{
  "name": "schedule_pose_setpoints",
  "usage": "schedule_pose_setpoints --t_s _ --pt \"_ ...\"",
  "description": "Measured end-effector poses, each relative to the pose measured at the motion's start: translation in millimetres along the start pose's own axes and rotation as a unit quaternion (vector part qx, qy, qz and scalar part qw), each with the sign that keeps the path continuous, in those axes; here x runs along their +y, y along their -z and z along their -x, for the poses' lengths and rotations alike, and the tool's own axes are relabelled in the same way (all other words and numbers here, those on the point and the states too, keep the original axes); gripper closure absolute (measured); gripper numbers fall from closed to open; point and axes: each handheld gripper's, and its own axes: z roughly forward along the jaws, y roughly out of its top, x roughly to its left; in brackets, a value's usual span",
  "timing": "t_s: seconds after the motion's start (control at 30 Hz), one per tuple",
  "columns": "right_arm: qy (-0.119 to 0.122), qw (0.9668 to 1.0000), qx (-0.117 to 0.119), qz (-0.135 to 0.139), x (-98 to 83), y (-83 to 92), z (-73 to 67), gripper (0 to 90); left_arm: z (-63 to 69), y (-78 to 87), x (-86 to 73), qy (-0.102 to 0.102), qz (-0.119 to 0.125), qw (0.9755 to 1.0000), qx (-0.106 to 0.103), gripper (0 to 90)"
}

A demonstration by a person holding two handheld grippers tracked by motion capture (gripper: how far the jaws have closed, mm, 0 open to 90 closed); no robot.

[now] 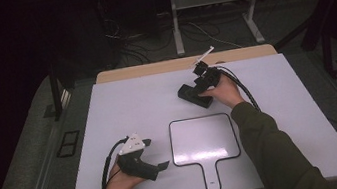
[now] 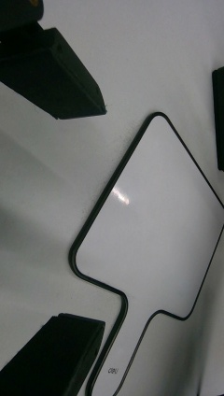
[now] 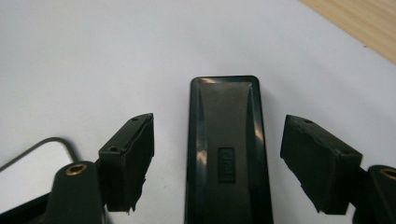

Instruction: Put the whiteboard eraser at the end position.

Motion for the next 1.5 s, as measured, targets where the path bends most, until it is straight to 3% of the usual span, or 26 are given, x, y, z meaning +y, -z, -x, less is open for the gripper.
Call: schedule_pose_setpoints --t_s 0.23,0.37,0.6,0.93,1.27,1.33,1.5 --pt "-0.017 0.9996 -0.007 0.022 -4.4 12.2 -0.4 11.3 0.7 -0.4 1.7 0.001 0.004 1.0 0.0 0.0" --pt "-0.02 0.9991 -0.003 0.036 -8.3 18.7 -2.3 11.3 0.3 -1.1 2.5 0.003 0.006 1.0 0.001 0.0" --pt "-0.007 0.998 -0.011 0.063 -14.8 26.7 -7.2 11.3 0.0 -0.4 2.4 0.001 0.005 1.0 0.002 0.0" --pt "0.022 0.9967 -0.027 0.073 -33.2 38.1 -23.3 11.3 1.0 -0.4 2.0 0.001 0.005 1.0 -0.002 0.0" --pt "0.027 0.9941 -0.031 0.1 -49.0 49.6 -34.7 7.6 2.0 0.4 1.6 0.0 0.003 1.0 0.001 0.0" --pt "0.031 0.9941 -0.027 0.101 -51.8 51.2 -37.1 2.0 2.2 0.5 1.3 0.001 0.002 1.0 0.001 0.0" --pt "0.027 0.9939 -0.034 0.101 -61.2 57.1 -43.4 2.0 2.9 0.4 1.1 0.002 0.002 1.0 0.001 0.0"
